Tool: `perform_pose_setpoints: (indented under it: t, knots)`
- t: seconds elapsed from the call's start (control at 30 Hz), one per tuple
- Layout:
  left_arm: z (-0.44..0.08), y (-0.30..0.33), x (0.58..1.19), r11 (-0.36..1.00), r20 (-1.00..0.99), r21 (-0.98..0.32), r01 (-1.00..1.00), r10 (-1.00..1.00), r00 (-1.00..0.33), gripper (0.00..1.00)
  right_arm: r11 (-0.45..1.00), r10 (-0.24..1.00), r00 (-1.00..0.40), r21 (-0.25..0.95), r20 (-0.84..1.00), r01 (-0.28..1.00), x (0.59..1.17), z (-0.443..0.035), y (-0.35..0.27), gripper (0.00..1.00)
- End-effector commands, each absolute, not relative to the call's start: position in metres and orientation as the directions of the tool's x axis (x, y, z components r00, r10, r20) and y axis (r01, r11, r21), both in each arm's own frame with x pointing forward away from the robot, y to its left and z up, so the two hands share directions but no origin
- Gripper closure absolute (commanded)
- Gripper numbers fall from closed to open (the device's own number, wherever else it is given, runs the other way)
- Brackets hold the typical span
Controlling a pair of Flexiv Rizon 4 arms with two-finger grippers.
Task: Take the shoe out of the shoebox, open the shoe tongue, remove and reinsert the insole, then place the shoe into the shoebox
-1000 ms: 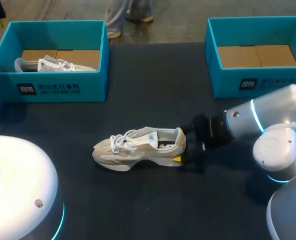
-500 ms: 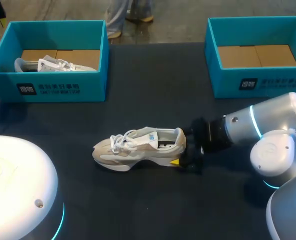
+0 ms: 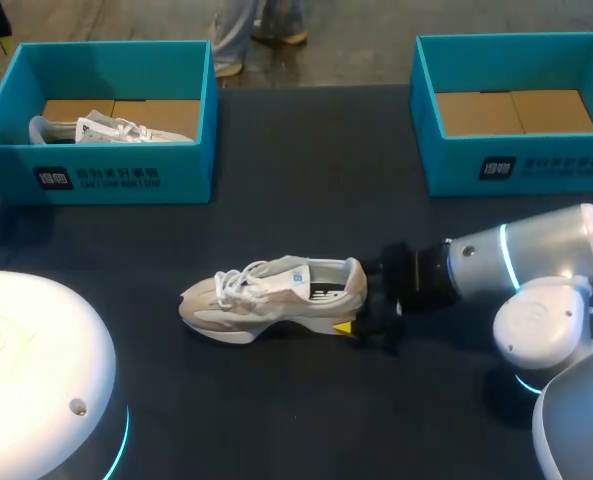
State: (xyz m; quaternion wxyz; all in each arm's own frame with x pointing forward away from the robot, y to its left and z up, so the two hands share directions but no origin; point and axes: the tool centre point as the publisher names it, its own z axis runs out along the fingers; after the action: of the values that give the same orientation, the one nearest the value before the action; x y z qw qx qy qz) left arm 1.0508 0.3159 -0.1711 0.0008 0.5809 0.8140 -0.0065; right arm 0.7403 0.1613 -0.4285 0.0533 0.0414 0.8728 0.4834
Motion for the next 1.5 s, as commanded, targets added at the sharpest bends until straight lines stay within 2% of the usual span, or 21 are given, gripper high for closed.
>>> perform_pose_setpoints:
  t: [0.03,0.13,0.17,0.2,0.23,0.27,1.17,1.23,1.5]
  knots:
    - [-0.1708,0.3162,1.0501,0.324,-0.007,-0.008,0.946,0.946,-0.324,0.0,0.533,0.131,-0.99,0.846,-0.048,0.029,0.7401,-0.431,0.1664,0.0]
    - [-0.1708,0.3162,1.0501,0.324,-0.007,-0.008,0.946,0.946,-0.324,0.0,0.532,0.134,-0.99,0.846,-0.047,0.032,0.741,-0.4312,0.1657,0.0]
    - [-0.1708,0.3162,1.0501,0.324,-0.007,-0.008,0.946,0.946,-0.324,0.0,0.532,0.136,-0.99,0.846,-0.047,0.033,0.7413,-0.4313,0.1657,0.47]
    - [-0.1708,0.3162,1.0501,0.324,-0.007,-0.008,0.946,0.946,-0.324,0.0,0.533,0.137,-0.99,0.846,-0.046,0.034,0.7416,-0.4315,0.1656,0.65]
    - [-0.1708,0.3162,1.0501,0.324,-0.007,-0.008,0.946,0.946,-0.324,0.0,0.532,0.139,-0.989,0.846,-0.046,0.036,0.7417,-0.4315,0.1655,0.98]
    - [-0.1708,0.3162,1.0501,0.324,-0.007,-0.008,0.946,0.946,-0.324,0.0,0.531,0.141,-0.989,0.847,-0.046,0.036,0.7418,-0.4316,0.1655,1.0]
    - [-0.1708,0.3162,1.0501,0.324,-0.007,-0.008,0.946,0.946,-0.324,0.0,0.513,0.139,-0.99,0.857,-0.035,0.042,0.7417,-0.4315,0.1652,1.0]
    - [-0.1697,0.3122,1.0519,0.377,-0.039,0.002,0.926,0.926,-0.376,0.0,0.513,0.139,-0.99,0.857,-0.035,0.042,0.7417,-0.4315,0.1652,1.0]
    - [-0.1678,0.3067,1.0455,0.687,-0.052,-0.112,0.718,0.717,-0.695,0.0,0.513,0.139,-0.99,0.857,-0.035,0.042,0.7417,-0.4315,0.1652,1.0]
